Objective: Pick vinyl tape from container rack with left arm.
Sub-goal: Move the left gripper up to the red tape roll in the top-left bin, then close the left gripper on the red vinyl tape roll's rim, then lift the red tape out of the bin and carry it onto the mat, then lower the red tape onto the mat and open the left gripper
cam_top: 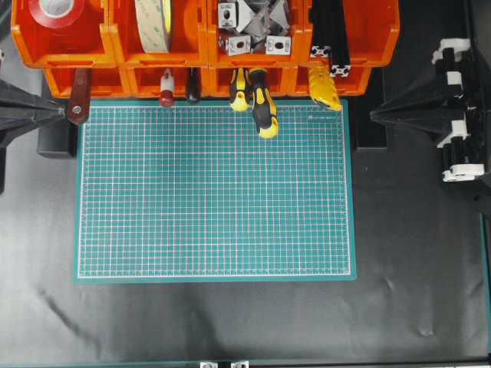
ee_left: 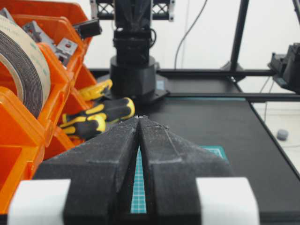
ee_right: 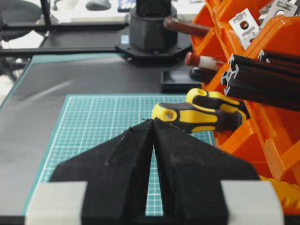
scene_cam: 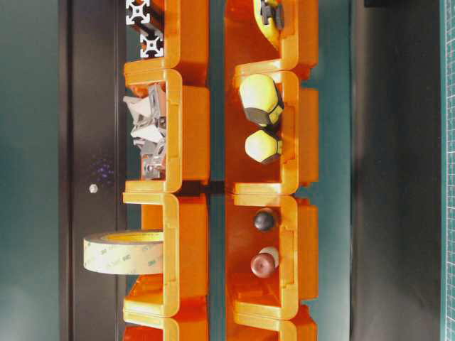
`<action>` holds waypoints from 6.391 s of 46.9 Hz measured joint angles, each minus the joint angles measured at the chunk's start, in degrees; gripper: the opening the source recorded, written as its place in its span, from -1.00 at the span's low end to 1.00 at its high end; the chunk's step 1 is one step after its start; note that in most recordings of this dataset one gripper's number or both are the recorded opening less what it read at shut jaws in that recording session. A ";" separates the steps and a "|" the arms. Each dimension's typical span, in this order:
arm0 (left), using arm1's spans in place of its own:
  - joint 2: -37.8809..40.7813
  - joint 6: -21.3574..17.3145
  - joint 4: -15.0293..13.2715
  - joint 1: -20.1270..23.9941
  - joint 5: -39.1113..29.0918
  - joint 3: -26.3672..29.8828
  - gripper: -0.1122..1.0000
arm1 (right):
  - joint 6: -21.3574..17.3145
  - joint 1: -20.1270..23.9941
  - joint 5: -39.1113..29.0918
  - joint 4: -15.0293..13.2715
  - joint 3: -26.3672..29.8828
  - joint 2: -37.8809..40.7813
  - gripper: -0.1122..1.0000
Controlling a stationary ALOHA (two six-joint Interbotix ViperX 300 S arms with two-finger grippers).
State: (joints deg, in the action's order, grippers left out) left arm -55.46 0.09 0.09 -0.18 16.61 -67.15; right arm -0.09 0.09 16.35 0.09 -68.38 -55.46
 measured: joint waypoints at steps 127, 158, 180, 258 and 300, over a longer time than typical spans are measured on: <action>31.90 -15.21 4.57 16.61 -94.13 55.46 0.59 | -1.05 -0.35 -0.09 0.09 0.09 0.26 -0.79; 31.90 -16.00 4.57 16.79 -94.39 55.72 -0.45 | -1.05 -0.35 -0.18 0.09 0.00 0.18 -0.79; 31.55 -14.68 4.57 10.28 -99.40 70.40 -0.45 | -1.05 -0.26 -0.09 0.00 0.00 -0.44 -0.79; 55.20 11.60 4.48 -17.31 -37.35 31.73 -0.45 | -3.69 -0.44 -2.20 1.23 0.18 -4.66 -0.79; 57.48 9.58 4.39 -13.97 -36.56 34.80 -0.22 | -3.69 -0.44 -3.08 1.14 0.26 -4.66 -0.79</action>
State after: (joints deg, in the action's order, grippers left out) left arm 2.02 9.67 4.48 -14.15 -19.95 -32.34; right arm -3.78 -0.35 13.27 1.23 -68.12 -60.12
